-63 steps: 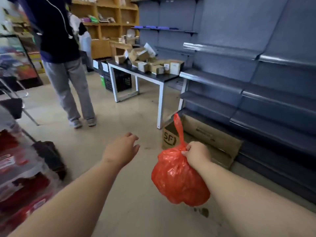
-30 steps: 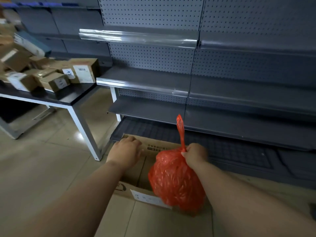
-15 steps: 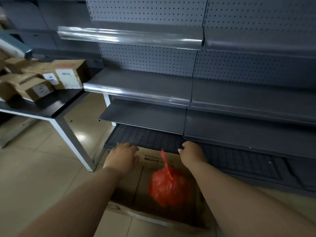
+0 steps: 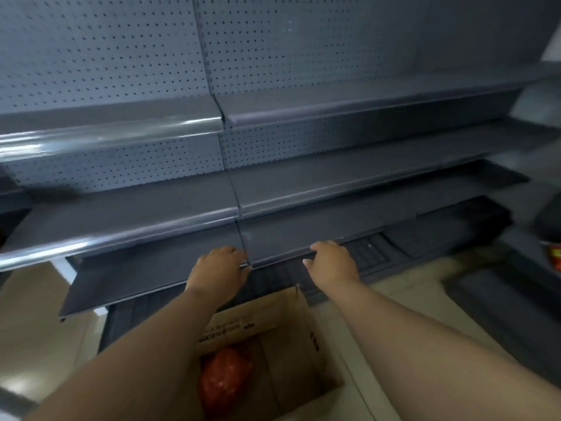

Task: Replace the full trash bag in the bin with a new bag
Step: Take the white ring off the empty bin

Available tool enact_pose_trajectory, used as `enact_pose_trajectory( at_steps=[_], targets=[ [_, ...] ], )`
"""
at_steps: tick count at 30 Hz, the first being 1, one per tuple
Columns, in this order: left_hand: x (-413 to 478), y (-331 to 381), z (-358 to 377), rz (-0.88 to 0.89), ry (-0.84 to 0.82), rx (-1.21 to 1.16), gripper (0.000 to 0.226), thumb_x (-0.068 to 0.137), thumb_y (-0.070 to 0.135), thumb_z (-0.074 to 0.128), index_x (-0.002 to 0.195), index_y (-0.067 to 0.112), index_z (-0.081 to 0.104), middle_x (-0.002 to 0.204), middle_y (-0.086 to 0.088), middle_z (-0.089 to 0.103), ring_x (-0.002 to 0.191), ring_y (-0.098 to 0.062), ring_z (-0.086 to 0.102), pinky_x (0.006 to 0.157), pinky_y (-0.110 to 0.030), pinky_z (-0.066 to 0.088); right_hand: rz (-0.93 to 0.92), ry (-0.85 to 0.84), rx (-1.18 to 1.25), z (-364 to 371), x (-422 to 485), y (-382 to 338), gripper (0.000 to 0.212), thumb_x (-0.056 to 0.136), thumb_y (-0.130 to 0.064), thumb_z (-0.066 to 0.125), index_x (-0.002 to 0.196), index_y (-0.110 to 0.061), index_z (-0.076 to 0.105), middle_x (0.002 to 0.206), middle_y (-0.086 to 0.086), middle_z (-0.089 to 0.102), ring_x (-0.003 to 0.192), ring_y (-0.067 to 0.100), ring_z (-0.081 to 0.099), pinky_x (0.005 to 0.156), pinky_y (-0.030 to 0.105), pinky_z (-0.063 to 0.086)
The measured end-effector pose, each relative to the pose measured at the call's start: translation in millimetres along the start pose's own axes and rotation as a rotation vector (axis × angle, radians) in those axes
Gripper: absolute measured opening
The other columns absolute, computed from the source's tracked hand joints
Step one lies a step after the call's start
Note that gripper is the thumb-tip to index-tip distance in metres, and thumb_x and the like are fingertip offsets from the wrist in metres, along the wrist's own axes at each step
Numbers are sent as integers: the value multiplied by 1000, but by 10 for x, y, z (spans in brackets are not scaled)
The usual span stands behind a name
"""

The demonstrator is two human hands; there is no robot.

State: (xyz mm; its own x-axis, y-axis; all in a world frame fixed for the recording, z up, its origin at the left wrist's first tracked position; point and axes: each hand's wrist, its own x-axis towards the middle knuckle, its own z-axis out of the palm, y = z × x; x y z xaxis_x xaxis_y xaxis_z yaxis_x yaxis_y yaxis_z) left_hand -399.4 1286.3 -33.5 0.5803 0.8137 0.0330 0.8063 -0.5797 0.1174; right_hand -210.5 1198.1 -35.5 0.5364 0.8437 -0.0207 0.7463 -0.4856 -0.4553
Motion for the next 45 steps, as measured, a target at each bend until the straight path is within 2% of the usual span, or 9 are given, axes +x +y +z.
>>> enact_pose_trajectory(
  at_steps=[6, 10, 15, 20, 27, 31, 33, 38, 45],
  targets=[
    [190, 979, -41, 372, 32, 49, 38, 94, 39, 39, 119, 17, 56, 123, -6, 57, 111, -25, 53, 92, -38, 43, 280, 172, 8, -475, -545, 804, 40, 90, -33, 55, 126, -15, 54, 133, 10, 50, 120, 29, 45, 99, 35, 40],
    [100, 1793, 12, 603, 61, 2, 39, 93, 39, 42, 121, 16, 57, 122, -6, 60, 108, -25, 56, 89, -36, 46, 475, 264, -8, -789, -1113, 1425, 37, 90, -32, 54, 123, -16, 56, 128, 11, 53, 118, 31, 48, 94, 34, 41],
    [-292, 3153, 119, 900, 20, 1, 40, 93, 39, 41, 125, 18, 54, 126, -5, 56, 113, -25, 52, 94, -38, 42, 771, 395, 4, -1244, -2096, 2286, 36, 90, -32, 53, 122, -16, 56, 125, 8, 52, 119, 30, 45, 95, 38, 41],
    [-967, 4533, 274, 1176, -3, -26, 39, 92, 39, 42, 123, 19, 55, 125, -3, 57, 112, -23, 53, 91, -35, 41, 1028, 534, 47, -1647, -3212, 3104, 37, 91, -34, 54, 124, -18, 55, 127, 7, 52, 119, 28, 45, 95, 38, 42],
    [-2477, 6422, 530, 1529, -67, -35, 37, 92, 41, 41, 118, 21, 57, 118, -1, 58, 105, -21, 54, 85, -35, 43, 1344, 622, 41, -2118, -5133, 4202, 39, 93, -33, 49, 127, -14, 53, 132, 9, 50, 123, 30, 43, 99, 39, 40],
    [-3588, 7327, 645, 1701, -43, -62, 35, 92, 40, 41, 112, 19, 60, 112, -3, 62, 101, -23, 56, 77, -33, 40, 1498, 685, 39, -2333, -6346, 4689, 41, 93, -33, 51, 128, -12, 52, 134, 10, 49, 125, 30, 43, 101, 39, 40],
    [-4152, 7724, 691, 1773, -57, -88, 36, 92, 39, 42, 116, 19, 59, 115, -3, 62, 105, -24, 56, 81, -33, 42, 1577, 735, 42, -2408, -6941, 4850, 40, 91, -32, 53, 127, -12, 52, 133, 10, 50, 124, 30, 44, 100, 40, 41],
    [-5588, 8471, 797, 1981, -118, -68, 38, 92, 39, 42, 123, 21, 54, 125, -3, 57, 114, -24, 52, 92, -35, 41, 1808, 840, 69, -2396, -8360, 4974, 40, 91, -33, 53, 127, -16, 52, 131, 9, 51, 121, 29, 46, 98, 39, 42],
    [-7579, 8980, 869, 2312, -175, -71, 35, 91, 38, 43, 115, 18, 59, 123, -4, 58, 115, -26, 52, 94, -36, 40, 2137, 969, 128, -2100, -10063, 4734, 35, 89, -31, 55, 118, -13, 59, 122, 13, 56, 114, 32, 51, 95, 38, 45]
  ],
)
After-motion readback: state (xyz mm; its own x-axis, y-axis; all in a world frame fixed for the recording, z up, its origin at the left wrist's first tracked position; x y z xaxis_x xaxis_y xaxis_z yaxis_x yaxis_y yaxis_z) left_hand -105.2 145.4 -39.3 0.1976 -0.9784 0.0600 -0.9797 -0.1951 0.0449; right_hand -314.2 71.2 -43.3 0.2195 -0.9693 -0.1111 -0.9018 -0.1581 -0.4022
